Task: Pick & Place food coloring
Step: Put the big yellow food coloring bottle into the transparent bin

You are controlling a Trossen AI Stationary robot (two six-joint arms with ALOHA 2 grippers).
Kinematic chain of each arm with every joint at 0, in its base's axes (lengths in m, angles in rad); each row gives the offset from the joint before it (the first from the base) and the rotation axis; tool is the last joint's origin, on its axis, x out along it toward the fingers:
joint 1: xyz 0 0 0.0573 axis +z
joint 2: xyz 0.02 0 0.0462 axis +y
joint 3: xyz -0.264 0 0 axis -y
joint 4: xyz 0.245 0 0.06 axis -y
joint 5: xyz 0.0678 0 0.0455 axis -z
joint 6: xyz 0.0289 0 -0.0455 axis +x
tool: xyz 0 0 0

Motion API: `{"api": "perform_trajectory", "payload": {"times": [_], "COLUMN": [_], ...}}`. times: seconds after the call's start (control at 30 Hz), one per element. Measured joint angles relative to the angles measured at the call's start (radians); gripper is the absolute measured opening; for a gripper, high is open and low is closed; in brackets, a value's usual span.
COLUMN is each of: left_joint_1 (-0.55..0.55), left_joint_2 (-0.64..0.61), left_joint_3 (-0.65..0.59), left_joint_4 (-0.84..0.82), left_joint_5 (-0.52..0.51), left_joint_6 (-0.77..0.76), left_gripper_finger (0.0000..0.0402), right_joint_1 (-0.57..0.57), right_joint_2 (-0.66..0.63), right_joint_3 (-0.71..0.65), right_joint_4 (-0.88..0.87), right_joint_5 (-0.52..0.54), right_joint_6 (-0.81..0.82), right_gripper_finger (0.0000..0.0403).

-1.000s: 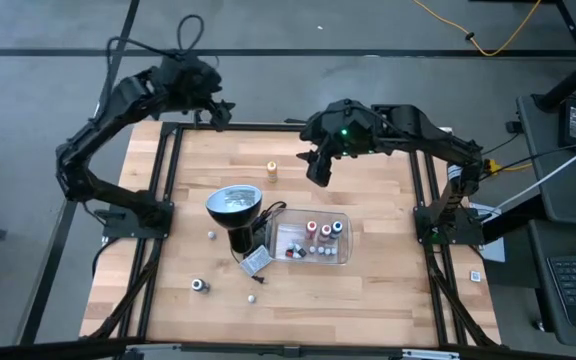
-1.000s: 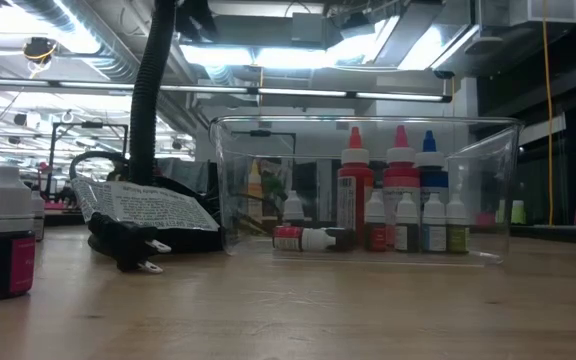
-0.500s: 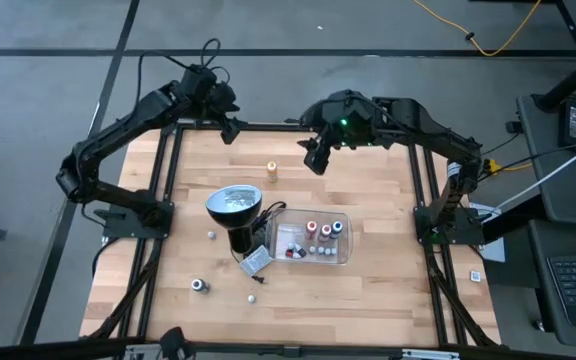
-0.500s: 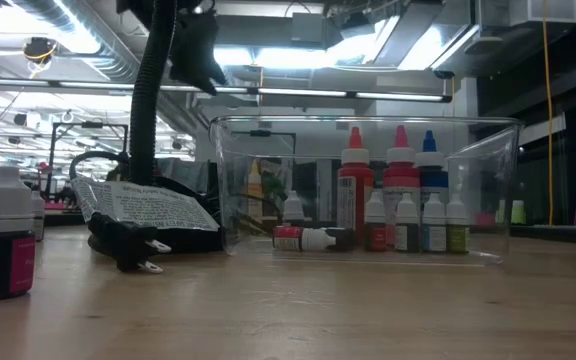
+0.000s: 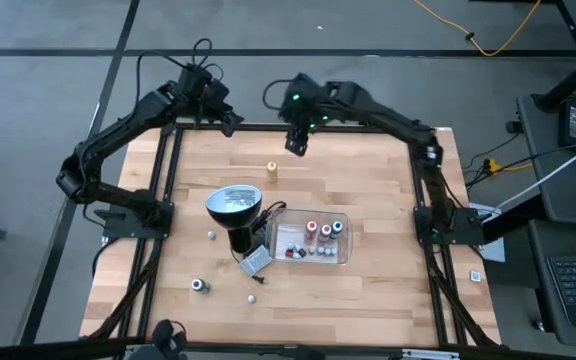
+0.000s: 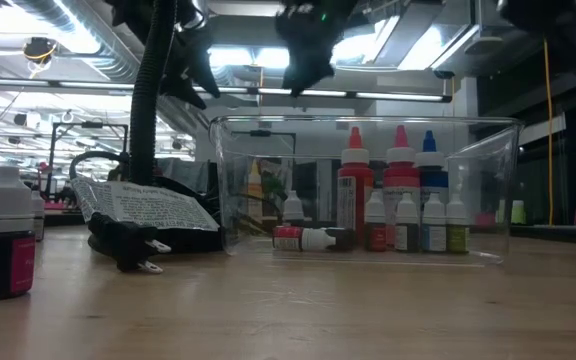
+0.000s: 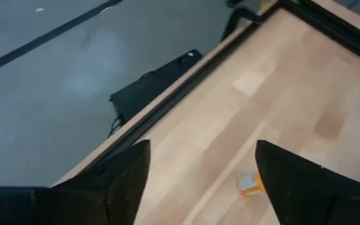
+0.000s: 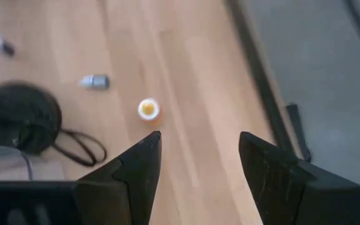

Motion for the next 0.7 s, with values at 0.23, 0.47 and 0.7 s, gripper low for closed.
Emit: {"api": "perform_trajectory", "payload": {"times": [0.23, 0.47, 0.7], "left_joint_1": [0.050, 0.066, 0.066], "left_joint_2": [0.000, 0.000, 0.000], "left_joint_3": [0.000, 0.000, 0.000], "left_joint_4": [-0.005, -0.008, -0.009], "left_joint_5": [0.003, 0.080, 0.080], "left_joint_6": [-0.031, -0.033, -0.033], "left_gripper_finger": [0.0281, 0.0281, 0.0281], "right_joint_1": [-0.001, -0.021, -0.021], "right_joint_2": [0.128, 0.184, 0.232], "right_joint_3": [0.000, 0.000, 0.000], "right_joint_4": [0.000, 0.027, 0.065], "right_joint_5": [-0.150, -0.254, -0.272], "right_joint_6": [-0.159, -0.262, -0.297], "right_gripper_finger": [0.0215, 0.0215, 0.0215]}}
